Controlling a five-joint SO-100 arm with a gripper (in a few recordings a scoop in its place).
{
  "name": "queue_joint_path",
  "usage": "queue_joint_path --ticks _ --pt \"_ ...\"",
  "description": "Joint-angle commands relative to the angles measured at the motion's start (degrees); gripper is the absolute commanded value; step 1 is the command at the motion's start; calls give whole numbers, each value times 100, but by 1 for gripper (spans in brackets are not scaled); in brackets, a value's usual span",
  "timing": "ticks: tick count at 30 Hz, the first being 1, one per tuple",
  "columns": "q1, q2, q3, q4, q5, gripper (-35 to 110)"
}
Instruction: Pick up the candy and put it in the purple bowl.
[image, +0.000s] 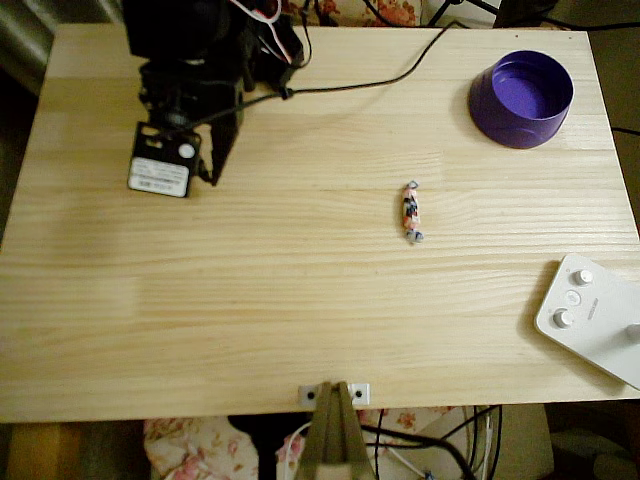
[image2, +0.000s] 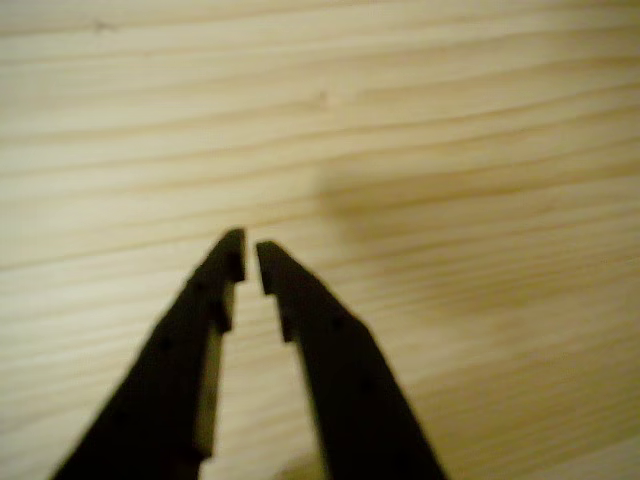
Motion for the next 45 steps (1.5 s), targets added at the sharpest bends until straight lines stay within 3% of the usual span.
queue_joint_path --ticks 1,25,45 --pt "176 97 -202 123 -97 0" --pt "0 -668 -1854 598 -9 0" --pt "-483 -1802 -3015 606 703 0"
